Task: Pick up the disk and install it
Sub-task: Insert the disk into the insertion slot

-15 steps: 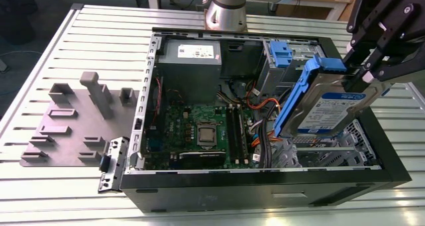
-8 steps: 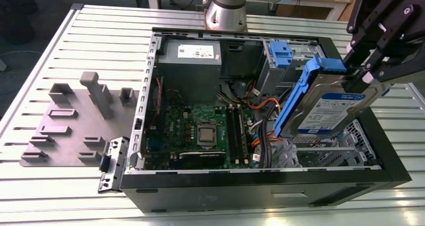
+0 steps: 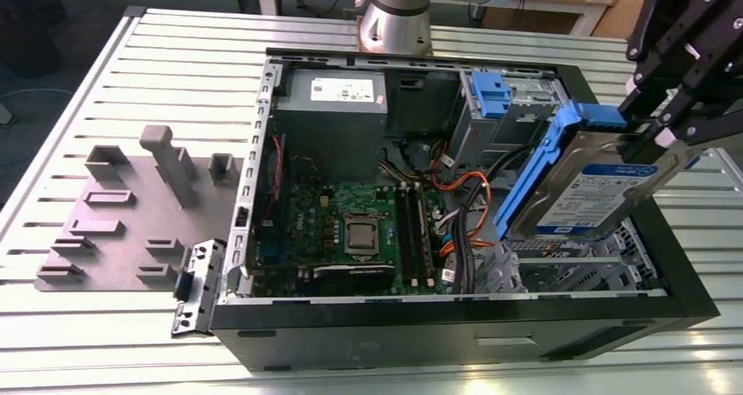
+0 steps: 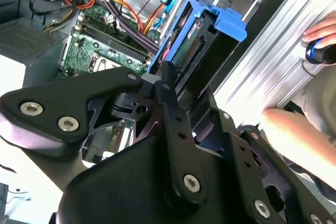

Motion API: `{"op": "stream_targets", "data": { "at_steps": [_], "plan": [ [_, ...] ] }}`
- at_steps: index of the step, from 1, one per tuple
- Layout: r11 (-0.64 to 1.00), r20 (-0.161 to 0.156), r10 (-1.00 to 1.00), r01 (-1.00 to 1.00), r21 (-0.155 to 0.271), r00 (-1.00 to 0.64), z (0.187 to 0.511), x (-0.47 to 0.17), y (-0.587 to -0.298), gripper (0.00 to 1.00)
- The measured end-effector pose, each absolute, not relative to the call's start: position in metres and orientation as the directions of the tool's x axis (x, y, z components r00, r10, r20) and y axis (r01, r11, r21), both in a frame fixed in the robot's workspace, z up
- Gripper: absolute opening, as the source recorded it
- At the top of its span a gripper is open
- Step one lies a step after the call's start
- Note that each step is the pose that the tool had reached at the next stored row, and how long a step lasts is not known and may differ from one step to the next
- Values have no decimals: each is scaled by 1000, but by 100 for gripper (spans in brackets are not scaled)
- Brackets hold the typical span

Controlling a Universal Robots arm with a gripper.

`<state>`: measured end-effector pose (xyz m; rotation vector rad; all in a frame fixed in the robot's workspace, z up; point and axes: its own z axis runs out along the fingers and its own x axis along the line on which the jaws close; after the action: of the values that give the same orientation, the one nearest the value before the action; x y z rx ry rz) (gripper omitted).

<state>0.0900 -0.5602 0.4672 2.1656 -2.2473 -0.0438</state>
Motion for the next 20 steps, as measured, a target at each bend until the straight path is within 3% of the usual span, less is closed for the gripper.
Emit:
{"op": "stream_targets", "data": {
  "at_steps": [20],
  "plan": [
    [37,-4,-999,-999,35,-37,457,111,-560,35]
  ]
}}
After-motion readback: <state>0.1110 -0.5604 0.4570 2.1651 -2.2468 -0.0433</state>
